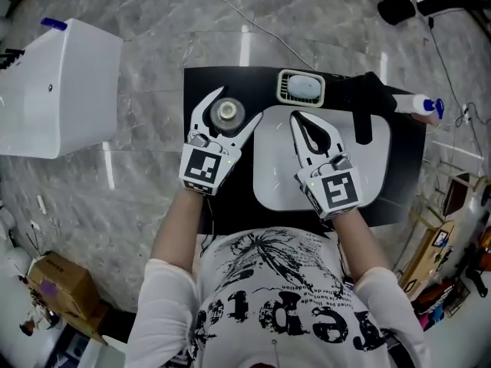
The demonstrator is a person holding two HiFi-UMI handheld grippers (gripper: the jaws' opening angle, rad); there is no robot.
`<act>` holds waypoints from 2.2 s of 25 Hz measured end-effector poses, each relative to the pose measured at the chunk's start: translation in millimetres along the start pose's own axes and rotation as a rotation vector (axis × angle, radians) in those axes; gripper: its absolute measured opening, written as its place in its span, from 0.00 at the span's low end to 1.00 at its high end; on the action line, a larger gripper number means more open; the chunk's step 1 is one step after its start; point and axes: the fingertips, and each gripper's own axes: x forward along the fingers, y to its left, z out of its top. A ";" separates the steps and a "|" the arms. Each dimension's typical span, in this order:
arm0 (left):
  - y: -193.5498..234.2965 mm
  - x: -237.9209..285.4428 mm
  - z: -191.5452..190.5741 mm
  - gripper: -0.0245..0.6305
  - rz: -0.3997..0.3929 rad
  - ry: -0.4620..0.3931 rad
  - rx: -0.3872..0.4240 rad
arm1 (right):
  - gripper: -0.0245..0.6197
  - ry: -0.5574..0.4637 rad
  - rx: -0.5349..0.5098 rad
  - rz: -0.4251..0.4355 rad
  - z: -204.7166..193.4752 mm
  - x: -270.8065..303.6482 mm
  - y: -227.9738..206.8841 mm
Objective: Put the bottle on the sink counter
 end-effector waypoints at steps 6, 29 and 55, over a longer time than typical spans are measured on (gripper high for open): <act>27.4 34.2 -30.0 0.57 -0.027 0.062 -0.003 | 0.06 0.034 0.024 -0.013 -23.8 25.7 -15.2; 34.0 65.3 -59.4 0.57 -0.050 0.198 0.051 | 0.06 0.070 0.100 -0.034 -53.5 46.7 -33.2; 31.6 27.9 -14.9 0.61 0.052 0.063 -0.006 | 0.06 0.059 0.084 -0.056 -38.9 12.3 -17.3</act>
